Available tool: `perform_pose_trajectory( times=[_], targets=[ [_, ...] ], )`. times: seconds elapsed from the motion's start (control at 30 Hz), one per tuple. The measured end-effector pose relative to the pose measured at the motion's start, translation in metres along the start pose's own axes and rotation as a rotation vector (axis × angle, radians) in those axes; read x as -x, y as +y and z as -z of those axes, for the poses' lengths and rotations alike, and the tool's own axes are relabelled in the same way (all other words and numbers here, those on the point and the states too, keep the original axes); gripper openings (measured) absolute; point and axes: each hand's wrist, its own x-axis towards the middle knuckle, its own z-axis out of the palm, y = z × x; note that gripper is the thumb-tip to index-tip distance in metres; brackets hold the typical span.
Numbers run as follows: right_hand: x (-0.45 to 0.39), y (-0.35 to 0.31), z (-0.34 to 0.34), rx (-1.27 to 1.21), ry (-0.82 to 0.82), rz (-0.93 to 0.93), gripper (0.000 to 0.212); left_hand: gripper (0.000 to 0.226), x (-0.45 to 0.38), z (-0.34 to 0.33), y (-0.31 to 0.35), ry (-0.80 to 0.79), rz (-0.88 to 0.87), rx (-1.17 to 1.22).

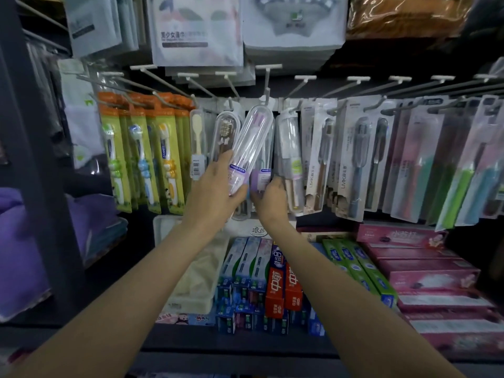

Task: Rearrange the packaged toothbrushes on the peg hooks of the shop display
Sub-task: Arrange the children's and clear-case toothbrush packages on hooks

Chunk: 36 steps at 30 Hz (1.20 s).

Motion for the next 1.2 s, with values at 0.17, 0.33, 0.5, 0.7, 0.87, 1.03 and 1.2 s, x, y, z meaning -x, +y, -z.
perform_pose_trajectory(
  times=[0.17,0.33,0.5,0.7,0.87,1.03,1.2],
  targets=[
    [-0.019,0.003,-0.008,-0.155,-0.018,-0.157,0.064,0.065,0.002,-0.003,-0.011,0.015,-0.054,-0.018],
    [-0.018,-0.001,-0.019,-0.164,0.044,-0.183,0.054,0.066,0.002,-0.004,-0.013,0.017,-0.055,-0.013],
    [-0.006,-0.007,-0.017,-0.066,0.154,-0.226,0.043,0.065,0.002,-0.003,-0.015,0.014,-0.051,-0.032],
    [0.012,-0.012,-0.005,-0.004,0.147,-0.171,0.041,0.065,0.003,-0.003,-0.009,-0.015,-0.004,-0.055],
    [0.028,-0.013,0.011,0.027,0.131,-0.091,0.046,0.061,0.005,-0.003,0.002,-0.039,0.052,0.004],
    [0.042,-0.018,0.018,-0.036,0.112,-0.073,0.042,0.059,0.009,-0.004,0.011,-0.031,0.087,0.086],
    [0.048,-0.012,0.023,-0.139,0.017,0.0,0.043,0.058,0.01,-0.01,0.015,-0.04,0.109,0.116]
  ],
)
